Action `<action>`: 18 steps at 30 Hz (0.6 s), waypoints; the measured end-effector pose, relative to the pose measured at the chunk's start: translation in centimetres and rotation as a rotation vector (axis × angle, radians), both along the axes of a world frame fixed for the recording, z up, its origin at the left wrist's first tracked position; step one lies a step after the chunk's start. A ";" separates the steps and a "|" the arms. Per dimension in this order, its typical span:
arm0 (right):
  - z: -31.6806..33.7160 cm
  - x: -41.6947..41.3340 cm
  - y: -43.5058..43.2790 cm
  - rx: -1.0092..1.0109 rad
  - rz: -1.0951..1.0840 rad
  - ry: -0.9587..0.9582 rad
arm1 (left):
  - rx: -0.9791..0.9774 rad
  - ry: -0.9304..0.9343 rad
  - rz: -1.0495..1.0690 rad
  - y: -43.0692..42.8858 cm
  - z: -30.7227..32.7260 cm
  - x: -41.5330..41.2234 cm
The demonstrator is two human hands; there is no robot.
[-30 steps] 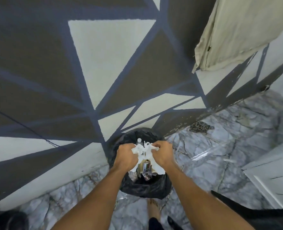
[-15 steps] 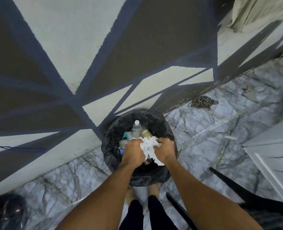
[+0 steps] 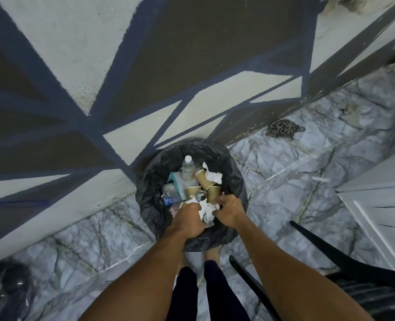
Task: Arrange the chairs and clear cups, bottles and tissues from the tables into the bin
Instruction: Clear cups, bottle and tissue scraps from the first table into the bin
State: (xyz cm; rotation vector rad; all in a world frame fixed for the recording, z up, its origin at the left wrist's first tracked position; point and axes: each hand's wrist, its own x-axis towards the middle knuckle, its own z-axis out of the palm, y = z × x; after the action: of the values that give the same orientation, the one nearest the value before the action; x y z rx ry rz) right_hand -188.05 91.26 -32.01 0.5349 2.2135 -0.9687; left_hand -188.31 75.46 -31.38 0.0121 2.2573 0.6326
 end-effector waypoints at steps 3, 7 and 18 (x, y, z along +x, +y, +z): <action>-0.5 0.8 0.2 -0.002 -0.031 -0.028 | -0.031 -0.040 0.004 -0.4 0.2 0.6; 0.2 2.2 0.1 -0.018 -0.072 -0.056 | -0.035 -0.056 0.022 -1.0 1.6 0.8; 9.9 9.2 0.8 0.040 -0.172 0.113 | 0.013 0.239 -0.178 -0.3 10.9 2.3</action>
State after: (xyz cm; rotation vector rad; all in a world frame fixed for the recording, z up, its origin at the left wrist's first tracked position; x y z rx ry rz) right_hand -178.83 92.08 -22.14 0.7148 2.3212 -1.0676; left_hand -186.04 75.17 -20.50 0.3062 2.4467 0.5748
